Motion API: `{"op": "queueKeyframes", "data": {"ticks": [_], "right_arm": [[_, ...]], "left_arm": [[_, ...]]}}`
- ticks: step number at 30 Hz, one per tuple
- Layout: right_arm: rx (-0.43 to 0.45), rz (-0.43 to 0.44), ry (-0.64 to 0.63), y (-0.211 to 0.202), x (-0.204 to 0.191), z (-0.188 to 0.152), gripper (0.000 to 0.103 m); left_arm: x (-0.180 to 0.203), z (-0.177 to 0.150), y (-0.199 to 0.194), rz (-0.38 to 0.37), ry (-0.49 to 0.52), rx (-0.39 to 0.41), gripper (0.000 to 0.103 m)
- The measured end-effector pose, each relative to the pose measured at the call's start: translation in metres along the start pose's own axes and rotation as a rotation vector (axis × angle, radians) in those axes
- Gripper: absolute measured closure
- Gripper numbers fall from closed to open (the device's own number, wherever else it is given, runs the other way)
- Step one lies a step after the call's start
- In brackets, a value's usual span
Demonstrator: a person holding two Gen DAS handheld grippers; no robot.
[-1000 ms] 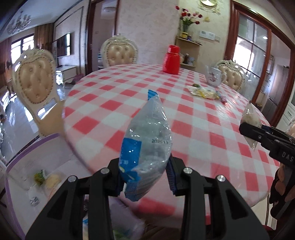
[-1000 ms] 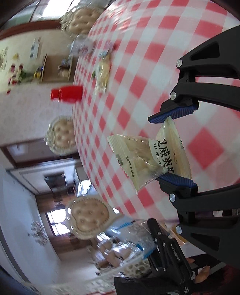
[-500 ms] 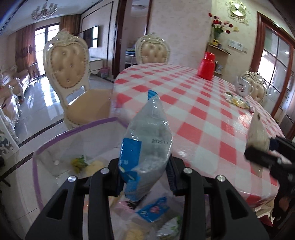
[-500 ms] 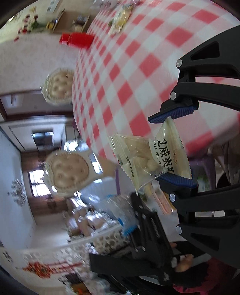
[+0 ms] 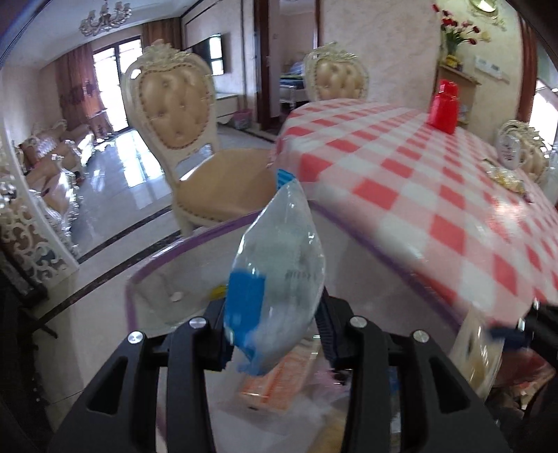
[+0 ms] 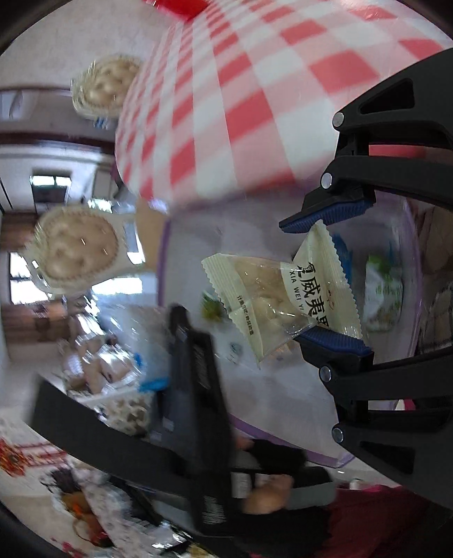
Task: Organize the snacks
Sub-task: 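Move both held packs over the clear box and open both tools, then return to the table and grasp the pink bar with the right tool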
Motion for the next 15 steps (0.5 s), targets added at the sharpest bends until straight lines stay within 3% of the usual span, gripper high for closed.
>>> {"op": "queueKeyframes", "data": {"ticks": [1, 3, 4, 9, 15], "right_arm": [[-0.013, 0.047, -0.017, 0.003, -0.011, -0.003, 0.048], [-0.020, 0.094, -0.033, 0.002, -0.022, -0.006, 0.035], [-0.005, 0.097, -0.040, -0.001, -0.022, -0.006, 0.029], [0.050, 0.056, -0.004, -0.019, -0.001, -0.004, 0.024], [0.091, -0.057, 0.164, -0.041, 0.083, -0.021, 0.019]], "left_arm": [[-0.005, 0.000, -0.001, 0.029, -0.003, -0.002, 0.043], [-0.012, 0.003, -0.005, 0.088, -0.004, 0.021, 0.016], [-0.012, 0.005, -0.008, 0.111, 0.002, 0.040, 0.015], [-0.004, 0.006, -0.006, 0.136, 0.026, 0.034, 0.006], [0.031, 0.006, 0.009, 0.119, 0.085, -0.006, 0.006]]}}
Point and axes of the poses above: each gripper's, at about its wrist camera, not at the fingertips, and y roughly the way its jaws point, x to its right, z to its top, the point moved 6 cm from there along y, roughly the way its jaws point, and after that the axes turned 12 degrees about -z, right-handed, at the moved point
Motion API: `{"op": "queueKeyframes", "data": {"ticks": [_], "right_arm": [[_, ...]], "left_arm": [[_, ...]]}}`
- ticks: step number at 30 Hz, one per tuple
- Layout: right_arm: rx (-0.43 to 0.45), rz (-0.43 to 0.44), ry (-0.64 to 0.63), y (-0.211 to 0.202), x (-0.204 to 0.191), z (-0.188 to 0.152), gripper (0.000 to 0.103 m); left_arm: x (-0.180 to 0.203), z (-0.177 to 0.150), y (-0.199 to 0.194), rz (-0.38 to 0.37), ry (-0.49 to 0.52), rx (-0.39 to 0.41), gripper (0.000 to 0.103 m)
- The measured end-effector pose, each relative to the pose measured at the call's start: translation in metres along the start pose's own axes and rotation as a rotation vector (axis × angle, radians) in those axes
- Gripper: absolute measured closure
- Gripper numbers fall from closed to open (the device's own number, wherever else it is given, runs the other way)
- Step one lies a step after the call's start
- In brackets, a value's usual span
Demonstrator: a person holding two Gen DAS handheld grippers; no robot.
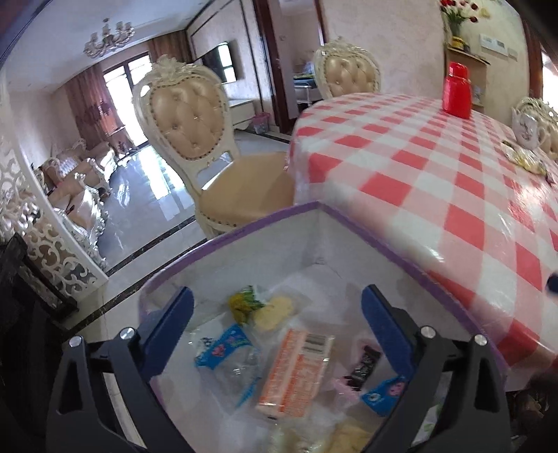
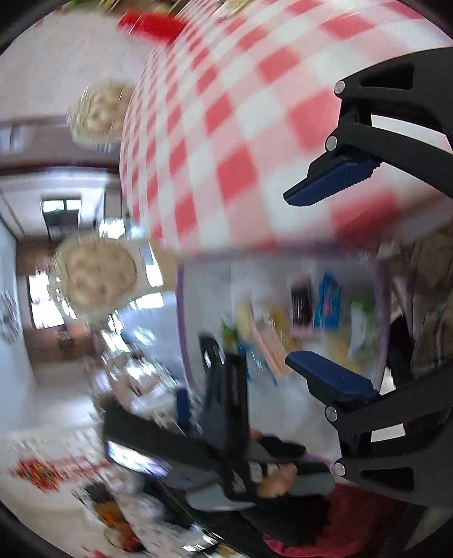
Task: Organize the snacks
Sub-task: 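Return to the table and grasp the pink bar with the right tool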
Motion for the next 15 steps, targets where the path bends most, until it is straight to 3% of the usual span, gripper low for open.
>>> {"op": "queueKeyframes", "data": {"ticks": [6, 9, 12, 15], "right_arm": [[0.039, -0.099, 0.206, -0.026, 0.106, -0.021, 0.016], [0.073, -0.163, 0.284, -0.040, 0.157, -0.028, 0.015], [0.111, -0.251, 0.369, -0.053, 0.215, -0.037, 0.015], [0.115, -0.337, 0.480, -0.063, 0.280, -0.054, 0.015]], "left_arm": [[0.051, 0.013, 0.012, 0.009, 0.087, -0.031, 0.005], [0.086, 0.028, 0.017, -0.043, 0.089, -0.024, 0.005], [0.148, 0.051, 0.027, -0.190, 0.088, -0.028, 0.002], [0.230, 0.073, 0.039, -0.396, 0.105, -0.082, 0.002]]}}
Point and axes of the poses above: each gripper's, at about its wrist camera, not at the fingertips, and y roughly the way its jaws point, x to its right, z to its top, the point moved 6 cm from there along y, roughly the way its jaws point, and after that the axes turned 12 degrees about -z, right-handed, at the moved point
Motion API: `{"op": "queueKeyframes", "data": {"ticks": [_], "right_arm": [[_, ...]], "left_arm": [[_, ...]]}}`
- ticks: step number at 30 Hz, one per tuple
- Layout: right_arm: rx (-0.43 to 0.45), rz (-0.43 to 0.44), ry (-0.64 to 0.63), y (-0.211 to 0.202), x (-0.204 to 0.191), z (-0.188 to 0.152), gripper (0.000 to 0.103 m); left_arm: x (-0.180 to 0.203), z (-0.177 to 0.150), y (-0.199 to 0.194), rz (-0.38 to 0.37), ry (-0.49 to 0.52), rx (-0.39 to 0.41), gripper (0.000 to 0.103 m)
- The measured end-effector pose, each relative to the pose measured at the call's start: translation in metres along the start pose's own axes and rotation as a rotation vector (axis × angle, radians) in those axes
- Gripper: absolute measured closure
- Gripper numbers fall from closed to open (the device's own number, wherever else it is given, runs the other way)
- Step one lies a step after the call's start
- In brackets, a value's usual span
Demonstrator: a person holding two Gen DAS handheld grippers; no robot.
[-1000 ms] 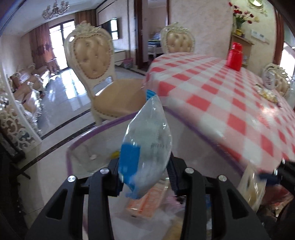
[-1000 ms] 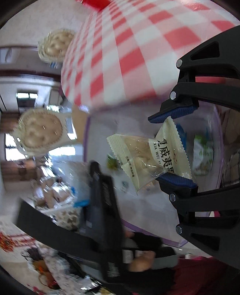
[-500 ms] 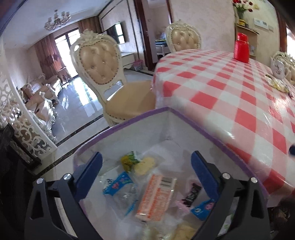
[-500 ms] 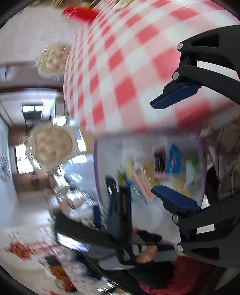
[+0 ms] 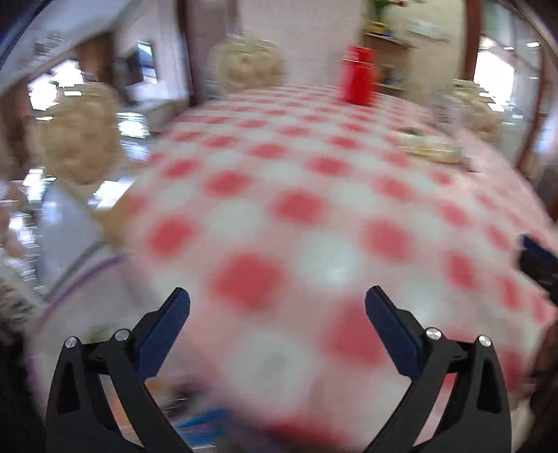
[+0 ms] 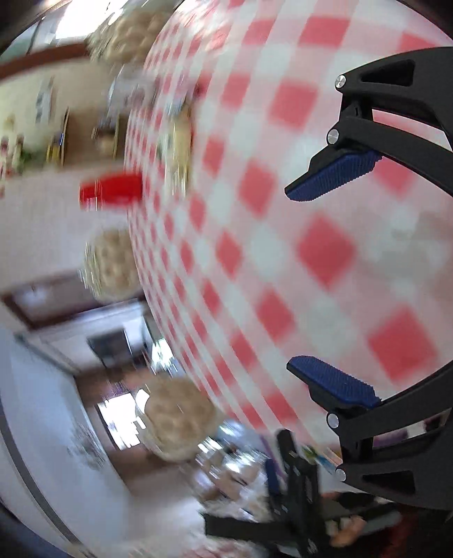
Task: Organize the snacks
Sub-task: 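Return to the table and grasp the pink bar with the right tool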
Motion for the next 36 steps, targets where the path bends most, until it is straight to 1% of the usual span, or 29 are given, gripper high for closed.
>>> {"op": "queueKeyframes", "data": {"ticks": [2, 3, 6, 7, 8, 9, 10, 12, 13, 15, 16, 17, 18, 19, 21, 22, 24, 27, 30, 32, 33, 34, 35, 36], "right_arm": [[-0.013, -0.062, 0.072, 0.012, 0.039, 0.005, 0.015], [-0.028, -0.099, 0.118, 0.018, 0.065, 0.006, 0.015], [-0.070, -0.153, 0.198, 0.032, 0.115, 0.007, 0.015], [-0.083, -0.178, 0.218, 0.037, 0.135, 0.007, 0.015], [-0.089, -0.196, 0.227, 0.039, 0.147, 0.006, 0.015], [-0.094, -0.211, 0.236, 0.042, 0.158, 0.007, 0.015], [-0.104, -0.222, 0.251, 0.047, 0.171, 0.007, 0.015], [-0.122, -0.217, 0.298, 0.057, 0.193, 0.012, 0.015], [-0.119, -0.231, 0.301, 0.061, 0.200, 0.017, 0.015], [-0.105, -0.287, 0.293, 0.072, 0.218, 0.031, 0.015], [-0.105, -0.314, 0.299, 0.083, 0.226, 0.038, 0.016], [-0.105, -0.335, 0.312, 0.093, 0.235, 0.046, 0.018], [-0.105, -0.354, 0.324, 0.104, 0.245, 0.054, 0.020], [-0.110, -0.379, 0.326, 0.117, 0.253, 0.063, 0.025], [-0.127, -0.418, 0.321, 0.143, 0.266, 0.079, 0.029], [-0.137, -0.425, 0.315, 0.159, 0.270, 0.088, 0.033], [-0.161, -0.432, 0.314, 0.189, 0.274, 0.104, 0.034], [-0.169, -0.440, 0.311, 0.215, 0.272, 0.122, 0.037], [-0.183, -0.489, 0.289, 0.239, 0.269, 0.138, 0.037], [-0.222, -0.550, 0.261, 0.257, 0.272, 0.144, 0.039], [-0.230, -0.565, 0.254, 0.262, 0.272, 0.144, 0.041], [-0.246, -0.584, 0.237, 0.268, 0.272, 0.144, 0.046], [-0.267, -0.593, 0.224, 0.271, 0.271, 0.142, 0.051], [-0.265, -0.594, 0.216, 0.269, 0.269, 0.141, 0.058]], "left_arm": [[0.039, 0.019, 0.024, -0.106, 0.022, -0.017, 0.002], [0.057, 0.030, 0.036, -0.140, 0.031, -0.019, 0.002], [0.110, 0.066, 0.078, -0.239, 0.058, 0.019, 0.002], [0.127, 0.081, 0.099, -0.274, 0.061, 0.042, 0.002], [0.135, 0.087, 0.110, -0.282, 0.060, 0.052, 0.002], [0.144, 0.100, 0.133, -0.280, 0.055, 0.064, 0.002], [0.148, 0.105, 0.145, -0.277, 0.048, 0.072, 0.002], [0.153, 0.120, 0.176, -0.259, 0.017, 0.085, 0.002], [0.155, 0.125, 0.189, -0.261, -0.010, 0.085, 0.002], [0.150, 0.134, 0.208, -0.293, -0.065, 0.093, 0.002], [0.146, 0.135, 0.213, -0.311, -0.106, 0.094, 0.002], [0.142, 0.137, 0.215, -0.332, -0.144, 0.099, 0.002], [0.137, 0.138, 0.211, -0.366, -0.172, 0.135, 0.002], [0.133, 0.138, 0.207, -0.390, -0.189, 0.163, 0.002], [0.131, 0.139, 0.204, -0.421, -0.199, 0.185, 0.002], [0.131, 0.140, 0.205, -0.424, -0.202, 0.178, 0.002], [0.131, 0.140, 0.205, -0.427, -0.204, 0.170, 0.002], [0.128, 0.143, 0.204, -0.431, -0.224, 0.192, 0.002], [0.126, 0.144, 0.203, -0.429, -0.233, 0.199, 0.002], [0.127, 0.145, 0.204, -0.429, -0.224, 0.198, 0.002], [0.128, 0.145, 0.205, -0.426, -0.222, 0.198, 0.002], [0.128, 0.145, 0.205, -0.421, -0.221, 0.194, 0.002], [0.128, 0.145, 0.205, -0.421, -0.222, 0.192, 0.002], [0.128, 0.145, 0.206, -0.420, -0.223, 0.191, 0.002]]}}
Point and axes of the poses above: each gripper's, at about its wrist camera, not at the fingertips, and y roughly the way its jaws point, x to its right, z to its top, the point moved 6 cm from there along y, roughly the way its jaws point, and after that the axes turned 12 degrees about -z, right-handed, at the moved point
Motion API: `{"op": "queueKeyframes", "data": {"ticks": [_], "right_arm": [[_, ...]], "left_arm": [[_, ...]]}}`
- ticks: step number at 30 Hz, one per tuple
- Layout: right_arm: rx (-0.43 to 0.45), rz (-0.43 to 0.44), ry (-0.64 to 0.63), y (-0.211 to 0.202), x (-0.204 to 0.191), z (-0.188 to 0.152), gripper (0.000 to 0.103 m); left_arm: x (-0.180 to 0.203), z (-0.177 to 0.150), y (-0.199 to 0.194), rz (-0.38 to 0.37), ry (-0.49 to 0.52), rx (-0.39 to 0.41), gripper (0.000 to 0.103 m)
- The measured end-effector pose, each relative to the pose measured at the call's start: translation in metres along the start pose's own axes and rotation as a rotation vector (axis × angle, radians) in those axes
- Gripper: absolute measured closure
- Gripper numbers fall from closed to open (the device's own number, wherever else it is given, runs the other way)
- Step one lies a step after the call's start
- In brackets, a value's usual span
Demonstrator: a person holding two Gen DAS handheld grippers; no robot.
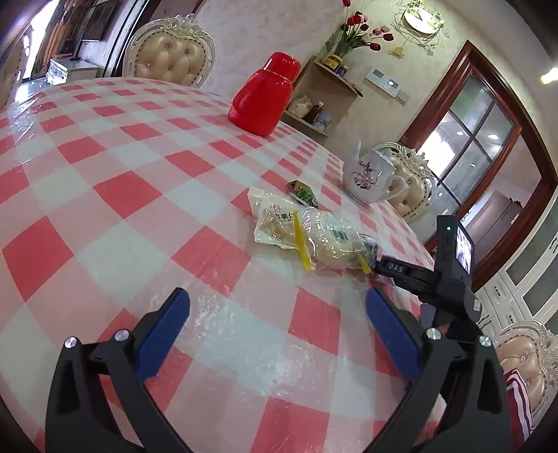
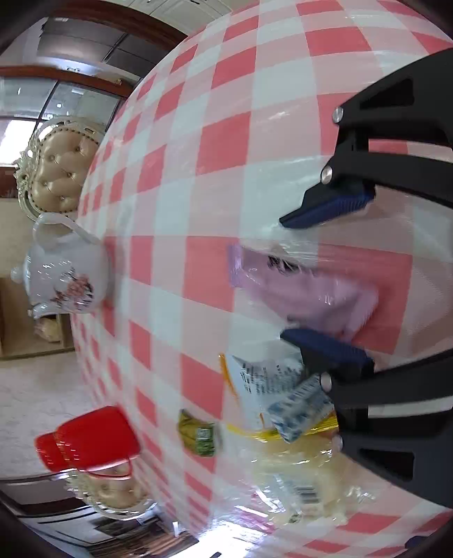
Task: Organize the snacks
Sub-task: 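Return to the table and grasp the pink bar with the right tool, then grasp the round bun bag with the left tool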
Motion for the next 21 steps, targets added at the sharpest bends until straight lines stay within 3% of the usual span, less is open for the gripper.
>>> {"op": "queueKeyframes", "data": {"ticks": [1, 2, 6, 9, 13, 16, 21], "right_arm": [[0.004, 0.012, -0.006, -0.002, 0.000, -0.003, 0.076], [0.011, 0.029, -0.024, -0.005, 0.001, -0.006, 0.079], [0.043, 0.160, 0.022, -0.042, 0.024, -0.034, 0.081], [0.083, 0.308, 0.088, -0.087, 0.045, -0.066, 0.081], [0.133, 0.420, 0.177, -0.113, 0.061, -0.095, 0.081], [0.081, 0.411, 0.200, -0.105, 0.063, -0.104, 0.081], [0.094, 0.396, 0.197, -0.104, 0.065, -0.099, 0.080]], "left_arm": [[0.000, 0.000, 0.000, 0.001, -0.001, 0.001, 0.002], [0.000, 0.000, 0.000, 0.002, -0.001, -0.001, 0.002], [0.001, 0.000, 0.000, 0.005, 0.004, -0.007, 0.002], [0.004, -0.002, 0.002, 0.006, 0.015, -0.020, 0.002], [0.009, -0.007, 0.004, 0.007, 0.037, -0.042, 0.002], [0.017, -0.010, 0.012, 0.025, 0.049, -0.071, 0.002], [0.035, 0.000, 0.061, 0.097, 0.072, -0.128, 0.002]]}}
Point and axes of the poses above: each gripper's, at about its wrist camera, not at the fingertips, and y roughly the way its jaws point, x to its right, z to its top, the point moved 6 cm from there along y, roughly the way its jaws point, and after that the axes turned 12 degrees about -z, right-handed, at the moved point
